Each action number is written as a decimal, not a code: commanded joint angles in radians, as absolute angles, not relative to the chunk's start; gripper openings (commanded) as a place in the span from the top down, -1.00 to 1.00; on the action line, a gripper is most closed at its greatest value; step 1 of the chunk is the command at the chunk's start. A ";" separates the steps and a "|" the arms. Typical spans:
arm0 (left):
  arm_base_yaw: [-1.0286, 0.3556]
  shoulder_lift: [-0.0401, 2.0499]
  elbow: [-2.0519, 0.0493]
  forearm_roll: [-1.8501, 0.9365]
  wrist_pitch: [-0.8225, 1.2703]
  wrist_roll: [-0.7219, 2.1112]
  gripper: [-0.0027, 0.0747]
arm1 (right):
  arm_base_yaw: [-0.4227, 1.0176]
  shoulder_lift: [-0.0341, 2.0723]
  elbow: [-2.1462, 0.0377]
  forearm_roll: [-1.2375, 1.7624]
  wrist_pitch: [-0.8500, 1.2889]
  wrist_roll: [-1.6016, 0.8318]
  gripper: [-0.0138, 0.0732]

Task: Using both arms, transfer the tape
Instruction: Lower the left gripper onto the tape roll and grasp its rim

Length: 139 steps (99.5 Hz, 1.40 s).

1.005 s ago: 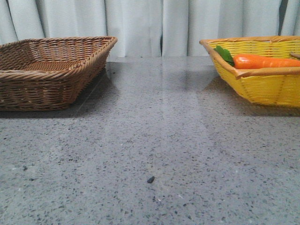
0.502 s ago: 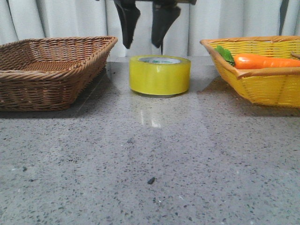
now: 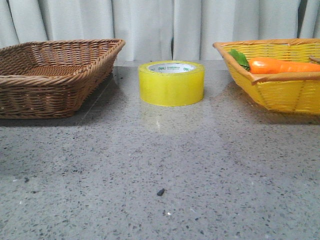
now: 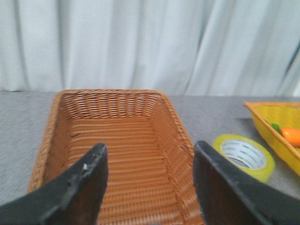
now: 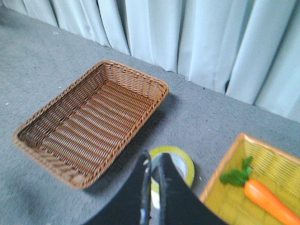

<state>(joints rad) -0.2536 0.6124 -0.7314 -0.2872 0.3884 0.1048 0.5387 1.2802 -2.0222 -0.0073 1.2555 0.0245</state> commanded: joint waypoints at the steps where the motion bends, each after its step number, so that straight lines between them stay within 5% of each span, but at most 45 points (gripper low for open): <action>1: -0.315 0.751 -0.883 -0.322 0.430 0.149 -0.04 | 0.534 1.100 -1.863 -0.019 1.173 0.007 0.83; 26: -0.518 1.191 -1.316 -0.322 0.711 0.153 -0.04 | 0.532 0.623 -1.316 -0.268 0.867 0.300 0.83; 65: -0.560 1.796 -1.935 -0.356 1.088 0.089 -0.04 | 0.532 0.403 -1.250 -0.338 0.954 0.419 0.83; 139: -0.551 2.048 -1.970 -0.267 1.012 0.041 -0.04 | 0.532 0.411 -1.249 -0.306 1.045 0.419 0.83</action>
